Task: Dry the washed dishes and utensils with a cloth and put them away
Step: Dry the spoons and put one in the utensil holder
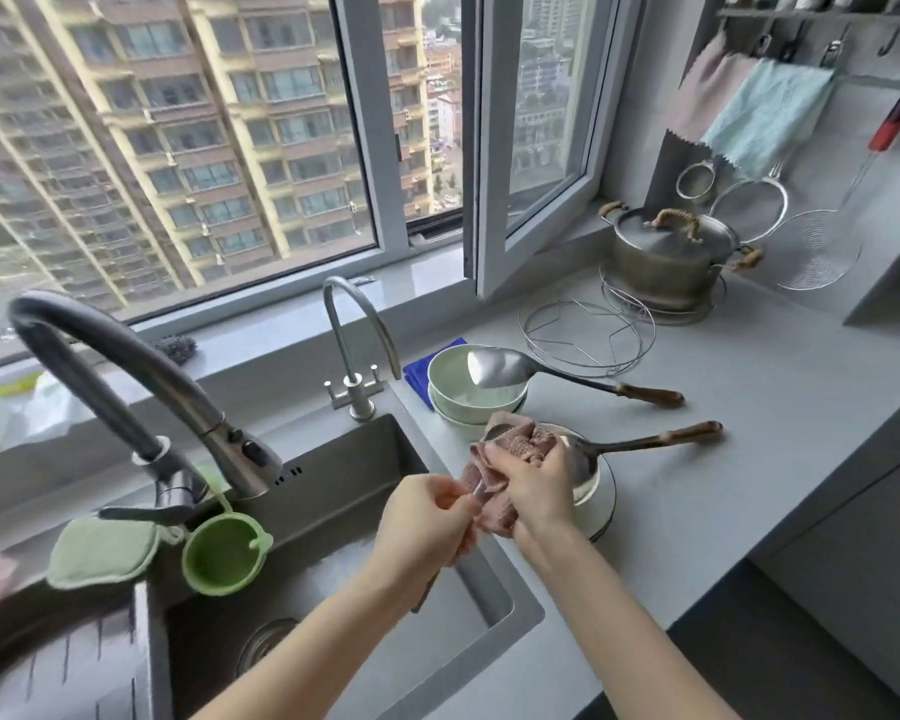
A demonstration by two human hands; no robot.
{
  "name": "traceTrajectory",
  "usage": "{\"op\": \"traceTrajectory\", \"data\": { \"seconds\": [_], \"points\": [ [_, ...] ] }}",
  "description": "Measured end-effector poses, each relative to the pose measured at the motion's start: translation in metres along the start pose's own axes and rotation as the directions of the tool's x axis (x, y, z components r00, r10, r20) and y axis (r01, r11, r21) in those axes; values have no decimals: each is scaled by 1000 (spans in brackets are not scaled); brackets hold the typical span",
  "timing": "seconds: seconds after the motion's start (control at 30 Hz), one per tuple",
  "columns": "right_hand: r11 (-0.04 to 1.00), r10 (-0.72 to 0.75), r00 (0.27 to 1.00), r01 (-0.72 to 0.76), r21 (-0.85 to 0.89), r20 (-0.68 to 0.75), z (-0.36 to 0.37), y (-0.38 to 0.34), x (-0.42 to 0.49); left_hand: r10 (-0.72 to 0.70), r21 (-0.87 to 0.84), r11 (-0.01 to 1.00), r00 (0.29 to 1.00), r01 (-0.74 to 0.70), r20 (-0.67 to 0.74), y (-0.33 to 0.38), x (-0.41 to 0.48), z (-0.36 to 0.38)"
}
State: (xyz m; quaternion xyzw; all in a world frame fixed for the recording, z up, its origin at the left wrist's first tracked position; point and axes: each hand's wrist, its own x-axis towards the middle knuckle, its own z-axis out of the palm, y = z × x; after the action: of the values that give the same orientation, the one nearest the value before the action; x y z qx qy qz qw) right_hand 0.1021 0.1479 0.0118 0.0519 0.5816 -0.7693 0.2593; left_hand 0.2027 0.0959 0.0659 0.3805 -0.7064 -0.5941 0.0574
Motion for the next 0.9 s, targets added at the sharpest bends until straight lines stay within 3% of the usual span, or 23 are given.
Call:
{"op": "traceTrajectory", "data": {
  "seconds": [0.13, 0.2, 0.3, 0.37, 0.43, 0.5, 0.6, 0.73, 0.83, 0.9],
  "points": [
    [911, -301, 953, 293, -289, 19, 20, -2, -1, 8, 27, 1000, 1000, -8, 3, -1, -18, -38],
    [911, -353, 936, 338, -238, -22, 21, -15, -3, -26, -21, 999, 999, 26, 25, -7, -30, -57],
    [972, -228, 967, 219, -86, -111, 19, -29, -14, -50, -155, 987, 999, 49, -6, -17, -45, -86],
    [999, -49, 998, 49, 3, 34, 27, -20, -39, -52, -212, 976, 998, 45, -27, -24, -49, -100],
    [994, 58, 972, -76, 74, 227, 47, -2, -71, -40, -222, 974, 999, 32, -34, -29, -53, -107],
    [998, 44, 954, -59, 39, 298, 71, 17, -95, -18, -194, 981, 999, 11, -33, -35, -61, -110],
    [993, -106, 974, 112, -19, 200, 106, 34, -105, 24, -147, 989, 997, -34, -71, -44, -72, -125],
    [949, -278, 947, 297, -108, 160, 141, 34, -110, 63, -164, 982, 983, -92, -173, -56, -82, -160],
    [983, -181, 974, 179, 28, 133, 158, 31, -120, 113, -179, 969, 947, -173, -300, -65, -93, -186],
    [994, -100, 945, 105, 1, 311, 171, 42, -139, 134, -183, 960, 924, -210, -357, -71, -98, -201]
  ]
}}
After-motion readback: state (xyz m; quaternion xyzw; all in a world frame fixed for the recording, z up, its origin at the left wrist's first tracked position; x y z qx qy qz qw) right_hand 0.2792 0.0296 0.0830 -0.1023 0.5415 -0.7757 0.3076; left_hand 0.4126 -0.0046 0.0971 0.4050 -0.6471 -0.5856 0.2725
